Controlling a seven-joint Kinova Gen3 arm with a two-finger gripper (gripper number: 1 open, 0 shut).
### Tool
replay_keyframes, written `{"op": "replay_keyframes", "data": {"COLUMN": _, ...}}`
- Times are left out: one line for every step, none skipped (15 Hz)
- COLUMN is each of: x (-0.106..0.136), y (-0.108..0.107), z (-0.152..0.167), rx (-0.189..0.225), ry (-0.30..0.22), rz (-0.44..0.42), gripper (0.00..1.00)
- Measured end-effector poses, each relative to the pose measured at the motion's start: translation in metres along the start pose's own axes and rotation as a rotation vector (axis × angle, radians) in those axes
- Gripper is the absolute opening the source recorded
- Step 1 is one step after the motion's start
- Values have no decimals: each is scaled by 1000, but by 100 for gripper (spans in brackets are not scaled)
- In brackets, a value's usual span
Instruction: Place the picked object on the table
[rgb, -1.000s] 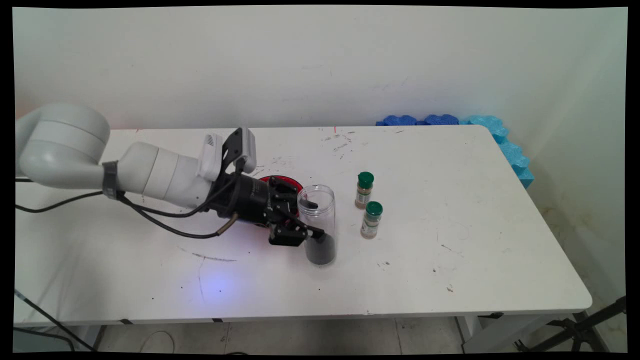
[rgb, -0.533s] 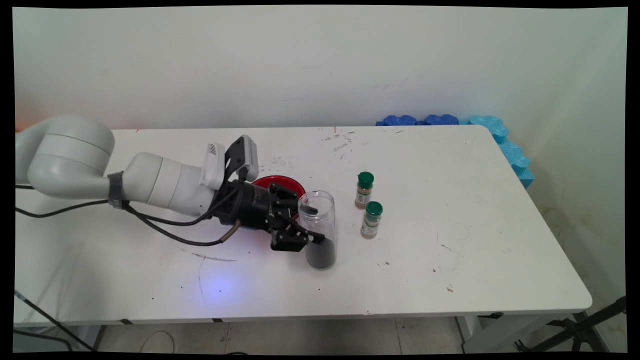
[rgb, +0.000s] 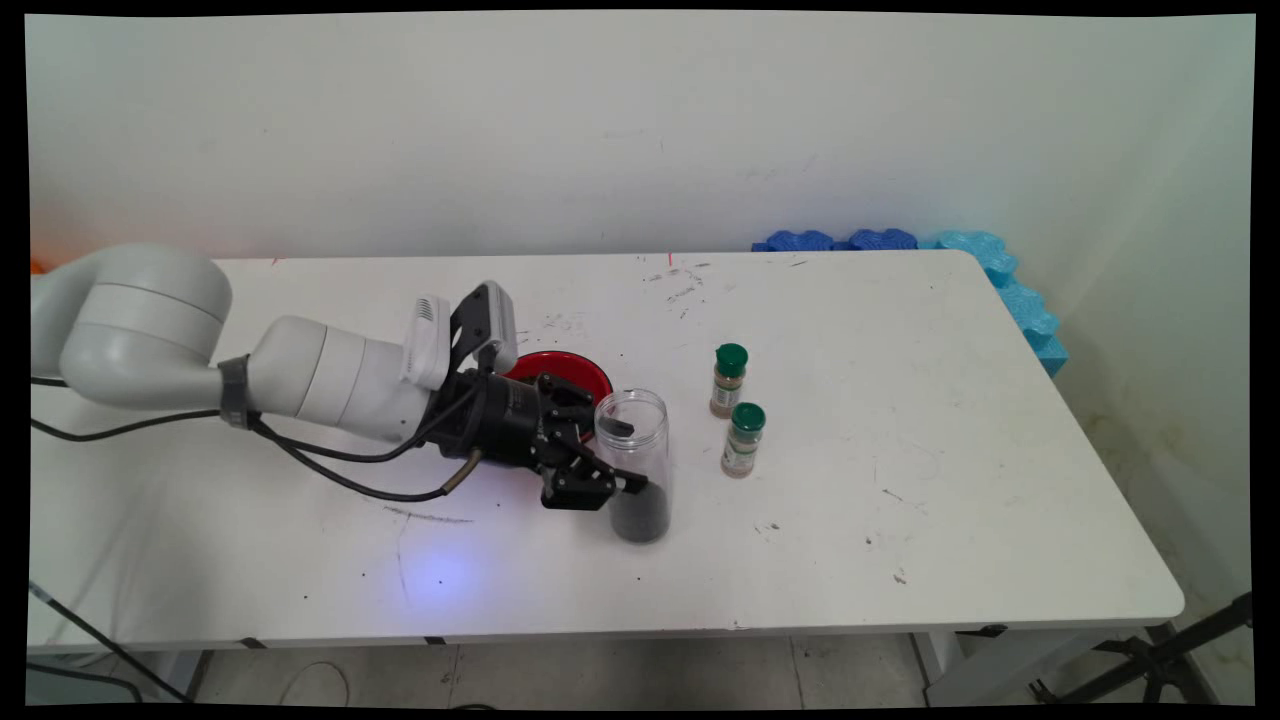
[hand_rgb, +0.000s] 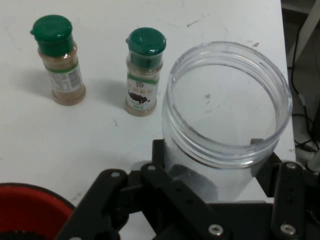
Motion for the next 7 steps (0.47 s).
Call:
{"op": "replay_keyframes", "data": {"x": -1, "y": 0, "z": 0, "rx": 1, "ry": 0, "rz": -1, "gripper": 0}}
{"op": "replay_keyframes", "data": {"x": -1, "y": 1, "z": 1, "rx": 2, "ry": 0, "rz": -1, "gripper": 0}}
{"op": "replay_keyframes", "data": {"x": -2, "y": 1, "z": 1, "rx": 2, "ry": 0, "rz": -2, "gripper": 0}}
{"op": "replay_keyframes", "data": {"x": -2, "y": 1, "z": 1, "rx": 4, "ry": 0, "rz": -3, "gripper": 0}}
{"op": "replay_keyframes", "data": {"x": -3, "y": 1, "z": 1, "rx": 5, "ry": 0, "rz": -3, "gripper": 100}}
{"op": "replay_keyframes", "data": {"x": -3, "y": 1, "z": 1, "rx": 5, "ry": 0, "rz": -3, "gripper": 100}}
{"op": "replay_keyframes", "data": {"x": -3, "y": 2, "z": 1, "rx": 5, "ry": 0, "rz": -3, "gripper": 100}}
